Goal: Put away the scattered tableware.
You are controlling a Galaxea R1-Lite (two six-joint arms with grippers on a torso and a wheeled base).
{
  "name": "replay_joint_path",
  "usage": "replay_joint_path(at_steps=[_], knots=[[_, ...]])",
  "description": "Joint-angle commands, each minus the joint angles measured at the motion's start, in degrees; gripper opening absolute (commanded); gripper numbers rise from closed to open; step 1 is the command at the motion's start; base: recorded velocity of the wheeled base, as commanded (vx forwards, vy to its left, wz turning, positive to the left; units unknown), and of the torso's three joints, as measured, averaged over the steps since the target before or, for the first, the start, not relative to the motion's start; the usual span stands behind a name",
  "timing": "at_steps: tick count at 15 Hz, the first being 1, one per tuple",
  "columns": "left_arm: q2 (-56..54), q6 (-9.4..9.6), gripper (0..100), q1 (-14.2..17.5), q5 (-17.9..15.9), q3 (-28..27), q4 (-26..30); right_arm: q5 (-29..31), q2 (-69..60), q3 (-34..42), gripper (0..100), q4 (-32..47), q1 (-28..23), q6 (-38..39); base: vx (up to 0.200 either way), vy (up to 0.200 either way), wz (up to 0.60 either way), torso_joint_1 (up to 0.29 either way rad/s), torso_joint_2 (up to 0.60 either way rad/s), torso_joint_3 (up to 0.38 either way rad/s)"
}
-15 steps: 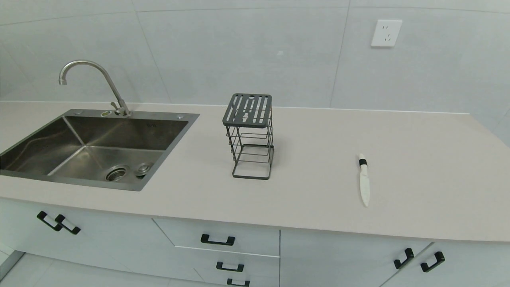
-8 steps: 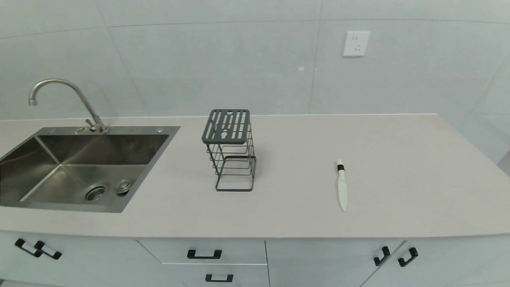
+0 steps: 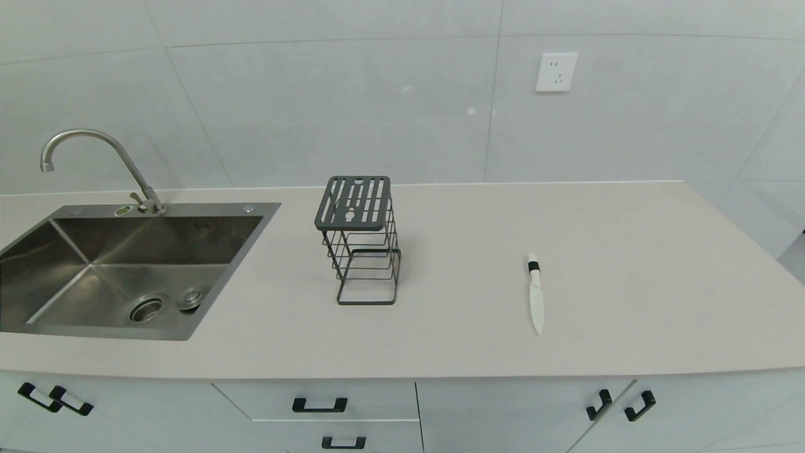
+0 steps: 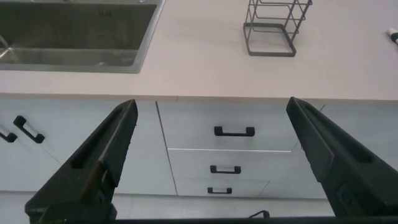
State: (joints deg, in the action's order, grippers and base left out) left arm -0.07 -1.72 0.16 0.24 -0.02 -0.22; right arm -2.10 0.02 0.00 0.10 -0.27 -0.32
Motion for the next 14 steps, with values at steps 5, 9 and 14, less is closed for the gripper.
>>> replay_joint_path(at_steps=[5, 9, 14], knots=[[0.07, -0.04, 100, 0.02, 0.02, -0.06, 0.04, -0.10, -0.02, 0.00, 100, -0.01, 0.00, -0.12, 0.120, 0.000, 0.00, 0.002, 0.00, 0.000], [0.07, -0.21, 100, 0.02, 0.02, -0.06, 0.13, -0.10, -0.02, 0.00, 100, -0.01, 0.00, -0.39, 0.000, 0.000, 0.00, 0.000, 0.00, 0.000], [0.07, -0.21, 100, 0.02, 0.02, -0.06, 0.04, -0.10, -0.02, 0.00, 100, -0.01, 0.00, -0.30, 0.000, 0.000, 0.00, 0.000, 0.00, 0.000]])
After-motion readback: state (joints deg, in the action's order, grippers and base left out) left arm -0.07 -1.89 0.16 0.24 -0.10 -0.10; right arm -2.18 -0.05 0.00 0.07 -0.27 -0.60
